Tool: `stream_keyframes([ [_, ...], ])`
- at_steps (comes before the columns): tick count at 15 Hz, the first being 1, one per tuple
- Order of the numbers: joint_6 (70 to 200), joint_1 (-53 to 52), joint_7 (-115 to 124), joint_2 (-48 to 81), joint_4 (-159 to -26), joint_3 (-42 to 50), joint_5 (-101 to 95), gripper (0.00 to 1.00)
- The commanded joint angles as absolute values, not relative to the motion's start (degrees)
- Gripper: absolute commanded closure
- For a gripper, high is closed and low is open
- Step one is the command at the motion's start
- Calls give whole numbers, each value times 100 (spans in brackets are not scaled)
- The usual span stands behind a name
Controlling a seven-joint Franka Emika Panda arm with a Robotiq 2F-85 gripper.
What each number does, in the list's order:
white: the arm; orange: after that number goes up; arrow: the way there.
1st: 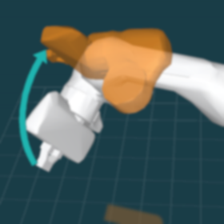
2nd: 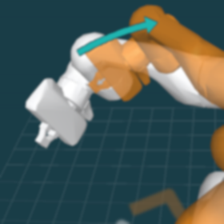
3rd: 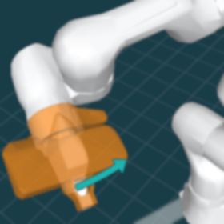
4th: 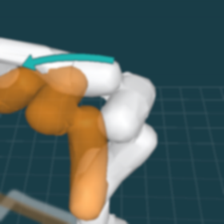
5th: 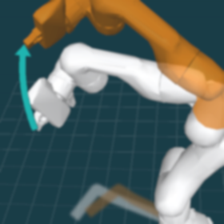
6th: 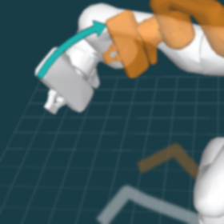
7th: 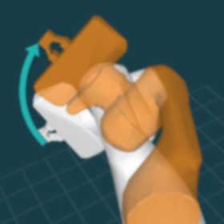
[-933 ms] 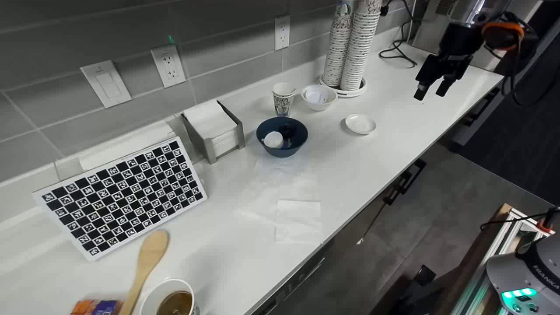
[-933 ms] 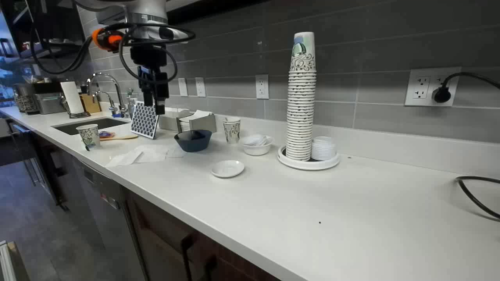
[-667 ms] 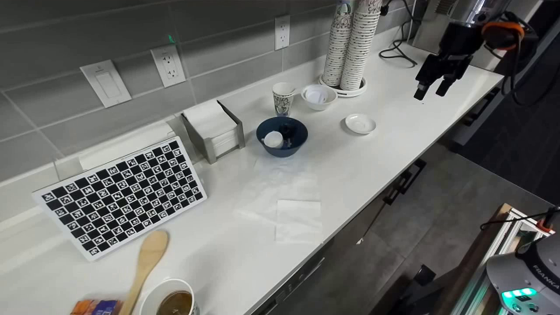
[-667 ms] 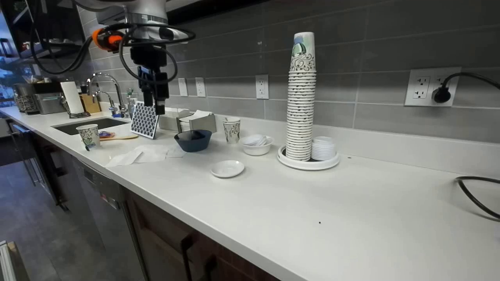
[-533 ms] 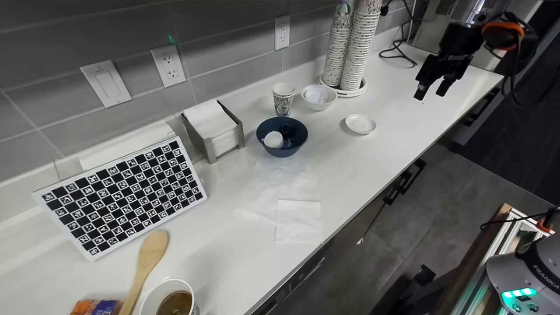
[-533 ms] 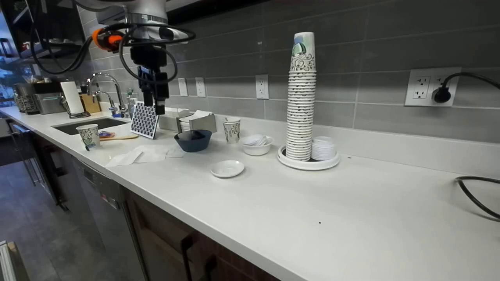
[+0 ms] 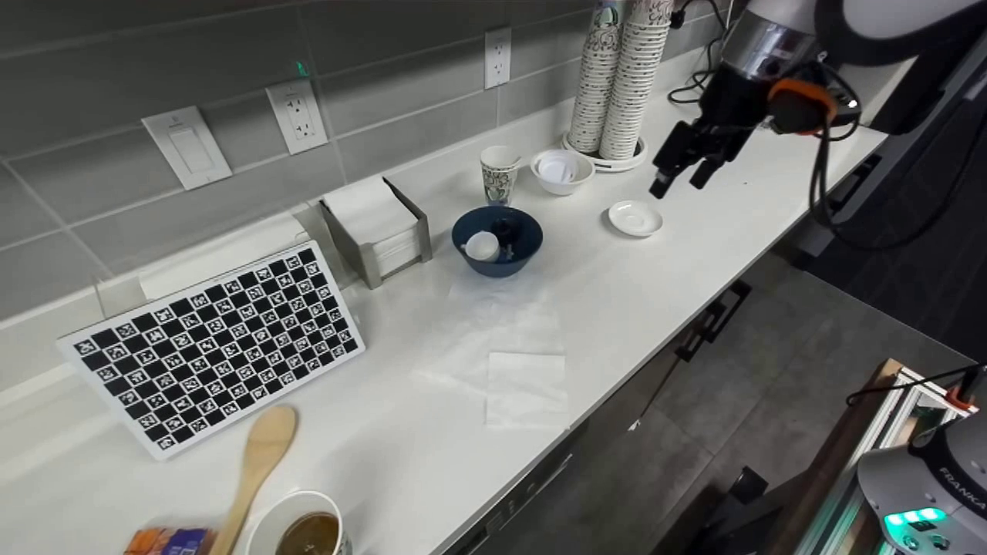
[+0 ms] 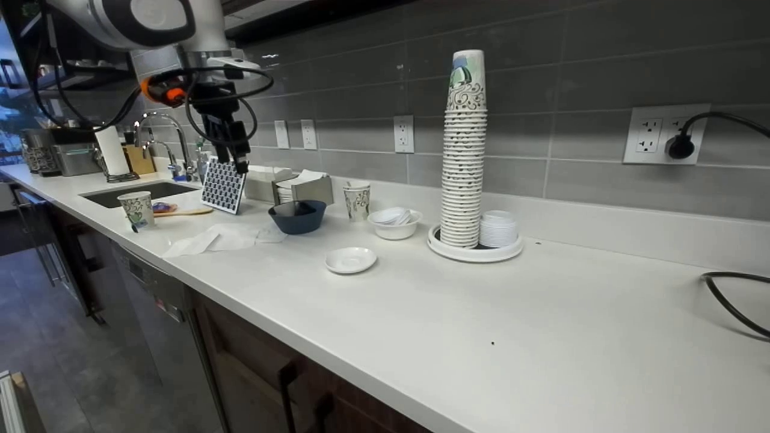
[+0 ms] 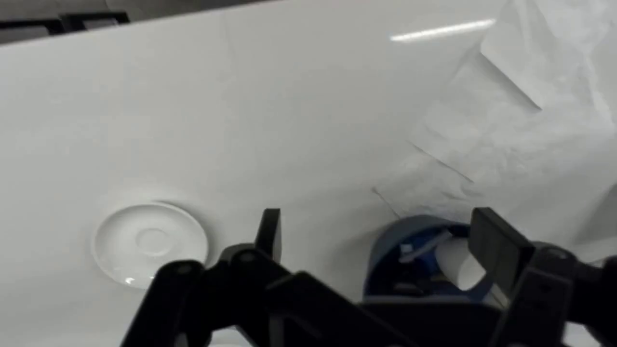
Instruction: Remove the black object from the blue bowl and put it on the white plate on the right
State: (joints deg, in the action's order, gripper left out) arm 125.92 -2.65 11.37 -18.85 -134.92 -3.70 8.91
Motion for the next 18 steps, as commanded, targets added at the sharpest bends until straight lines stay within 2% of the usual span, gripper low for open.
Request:
stream_keyframes([
  [1,14188,-408,2163,-828,-13142,-1011,708,0],
  [3,14792,-297,2846,-173,-12770,-1246,117,0],
  [5,14735,-277,3678,422,-12326,-1229,-740,0],
  [6,14289,-401,3931,689,-12041,-1111,-987,0],
  [7,14663,-533,3398,56,-12717,-1019,-485,0],
  [18,14895,-806,3654,1199,-11714,-782,-664,0],
])
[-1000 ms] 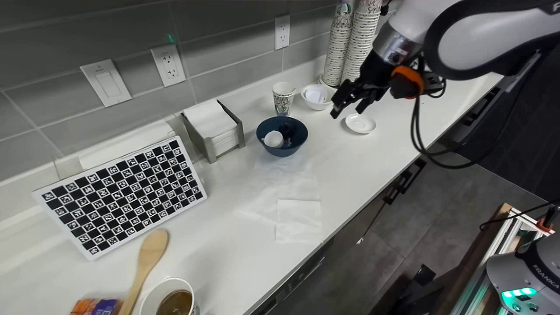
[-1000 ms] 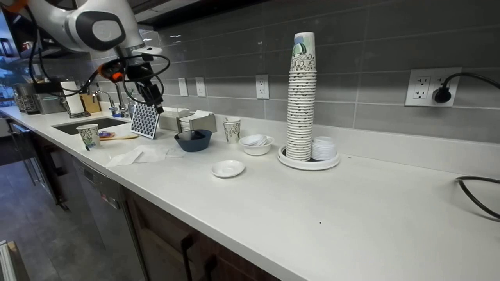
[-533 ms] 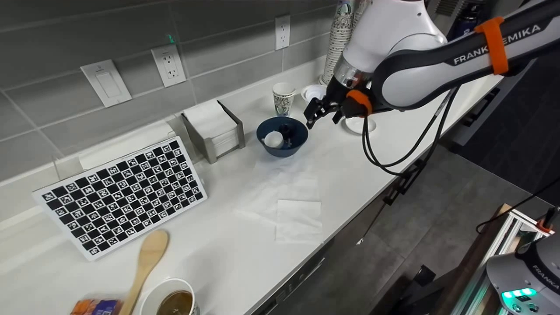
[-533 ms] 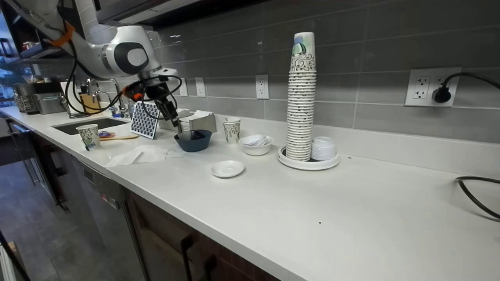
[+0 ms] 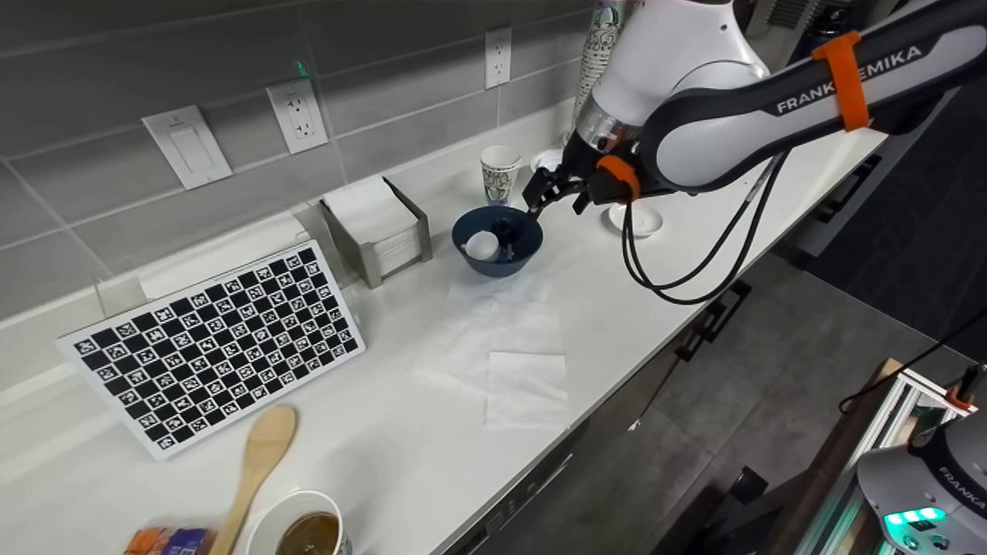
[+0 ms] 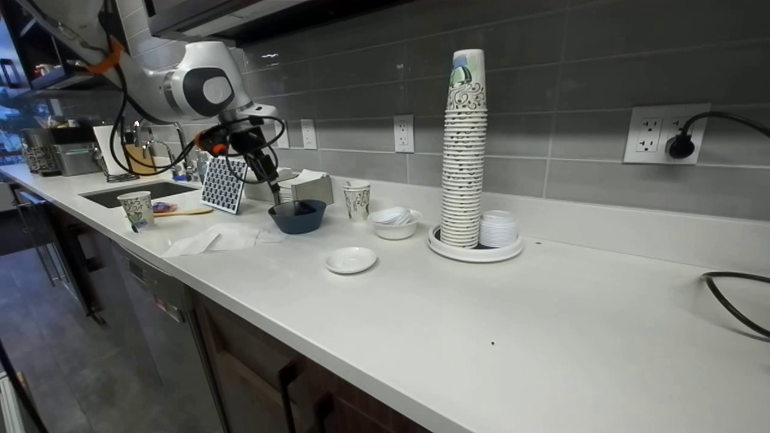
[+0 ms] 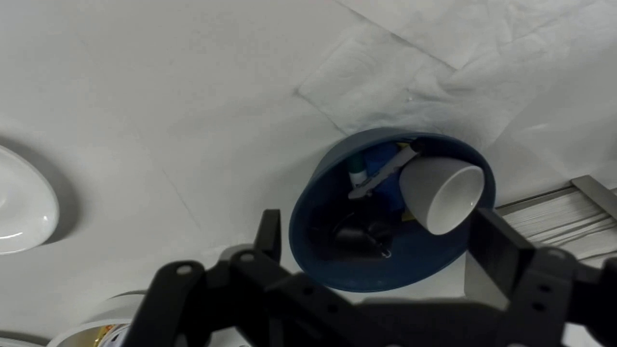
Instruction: Remove the black object from the blue bowl and put it on the white plate on the right
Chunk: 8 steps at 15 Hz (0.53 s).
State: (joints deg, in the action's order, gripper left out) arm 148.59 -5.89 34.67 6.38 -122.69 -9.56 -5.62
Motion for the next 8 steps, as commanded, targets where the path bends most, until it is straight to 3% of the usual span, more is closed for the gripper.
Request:
stream_keyframes([
  [1,14862,-869,3704,1400,-11521,-730,-699,0],
  [6,14695,-1214,3840,2209,-10718,-387,-597,1],
  [8,14658,-1285,3841,2466,-10444,-289,-471,8],
])
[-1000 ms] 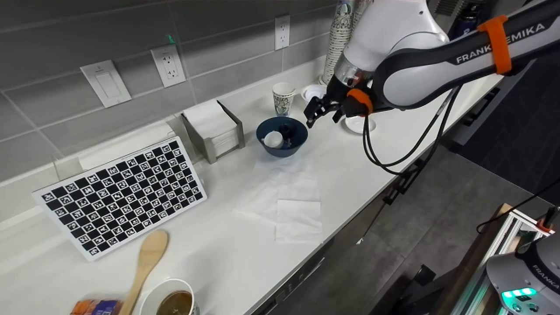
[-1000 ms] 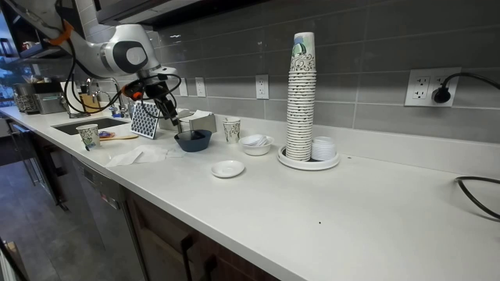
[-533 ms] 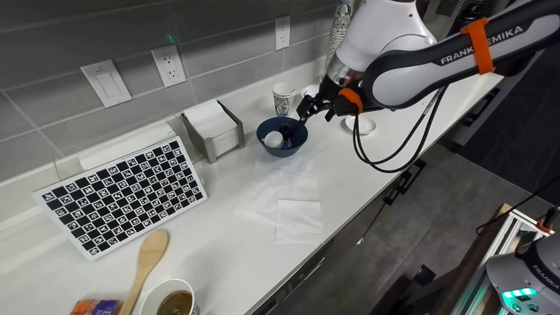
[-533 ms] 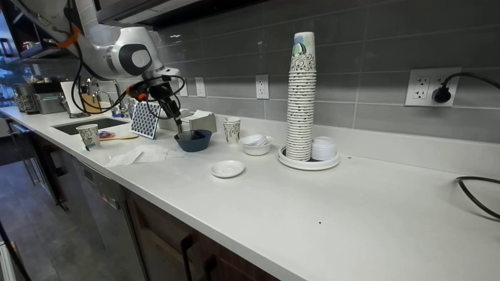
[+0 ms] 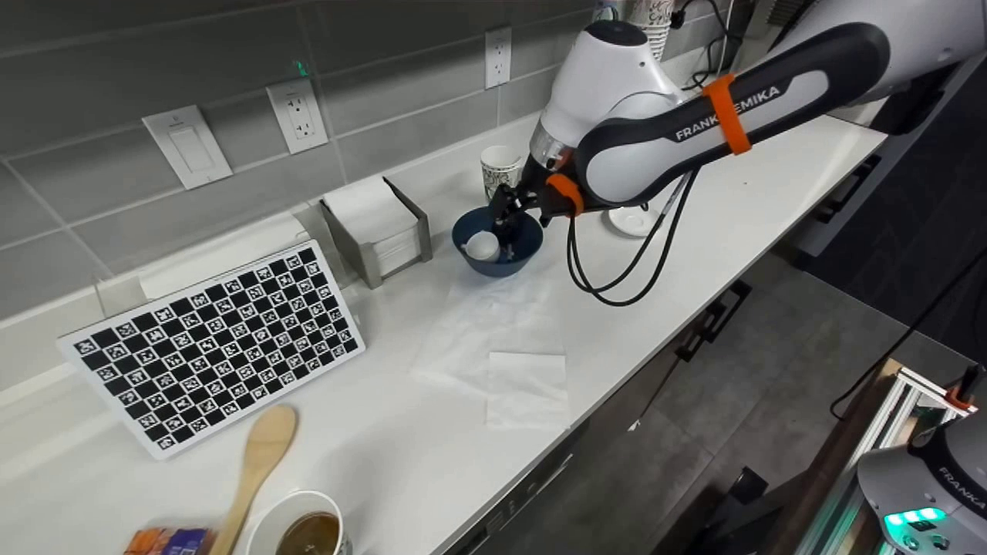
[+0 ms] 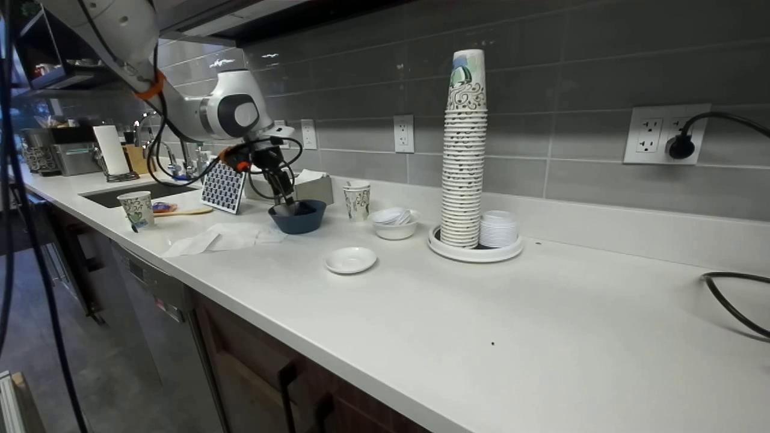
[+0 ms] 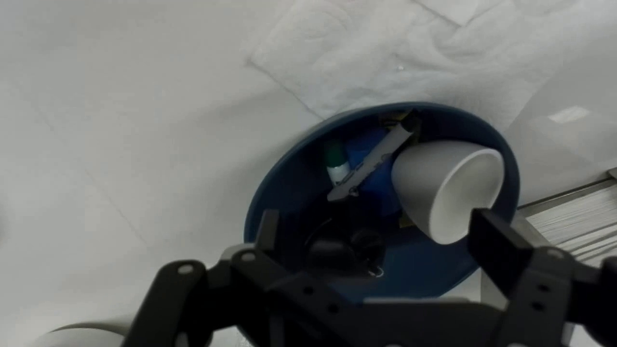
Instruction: Remove the black object from the blue bowl and put it on the white plate on the right
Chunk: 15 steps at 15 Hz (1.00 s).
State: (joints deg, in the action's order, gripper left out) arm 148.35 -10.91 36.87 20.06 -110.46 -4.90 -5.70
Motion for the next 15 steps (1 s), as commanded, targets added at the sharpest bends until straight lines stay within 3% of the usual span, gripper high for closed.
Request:
stream_keyframes([
  [1,14671,-1309,3868,2585,-10312,-240,-427,12],
  [8,14433,-1412,4458,3083,-9663,29,-201,17],
  [10,14272,-1436,4639,3188,-9549,84,-205,29],
  [11,14227,-1436,4699,3229,-9515,91,-202,50],
  [13,14162,-1417,4776,3270,-9484,73,-172,54],
  [15,14112,-1393,4802,3209,-9522,38,-133,69],
])
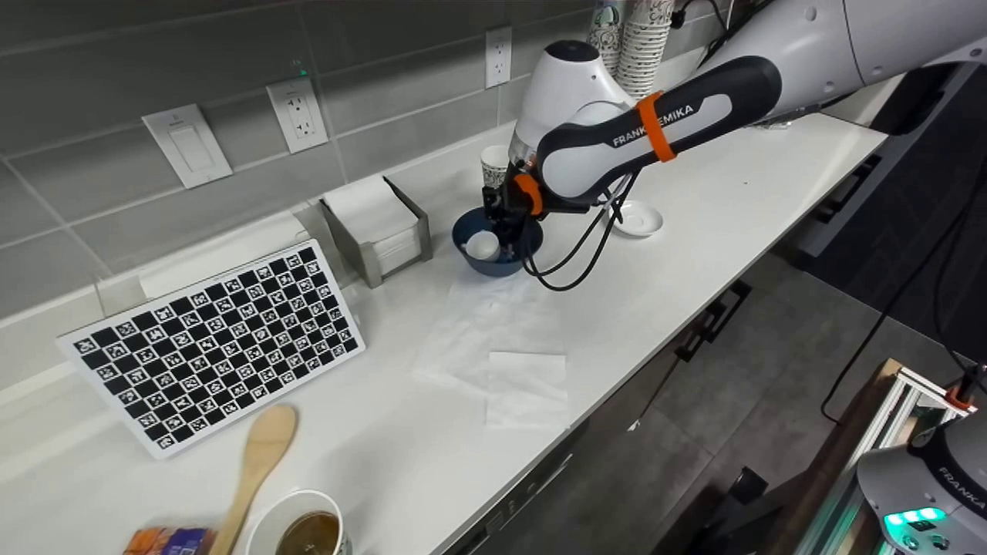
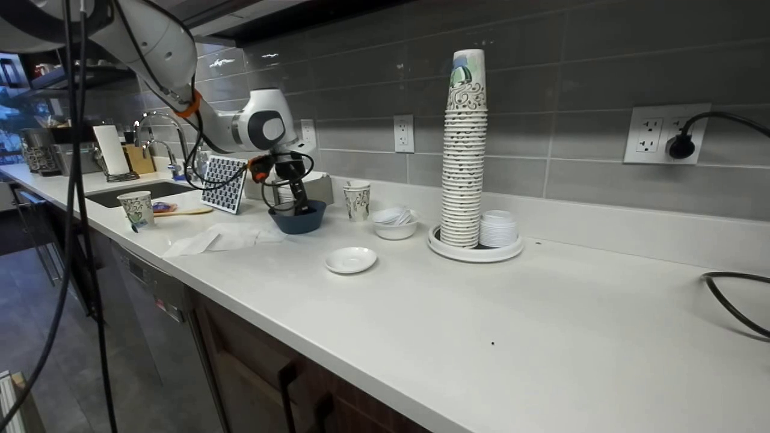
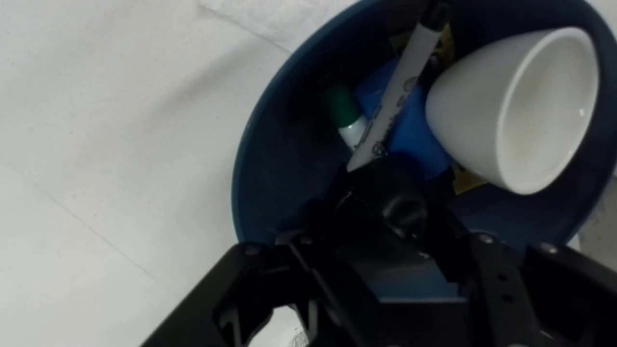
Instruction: Remove the black object from the blue bowl and put it on the white plate on the right
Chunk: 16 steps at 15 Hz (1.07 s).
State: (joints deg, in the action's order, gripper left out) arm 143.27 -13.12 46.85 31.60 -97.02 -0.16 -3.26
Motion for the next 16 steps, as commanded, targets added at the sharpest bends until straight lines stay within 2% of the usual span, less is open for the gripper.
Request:
stream_keyframes([
  [1,14154,-1387,4795,3116,-9611,25,-120,77],
  [4,14235,-1340,4705,2804,-9876,-43,11,95],
  [7,14385,-1260,4576,2066,-10518,-121,191,94],
  [10,14555,-1366,5319,1259,-11289,438,-447,94],
  [16,13772,-610,6281,370,-12200,959,-1532,94],
])
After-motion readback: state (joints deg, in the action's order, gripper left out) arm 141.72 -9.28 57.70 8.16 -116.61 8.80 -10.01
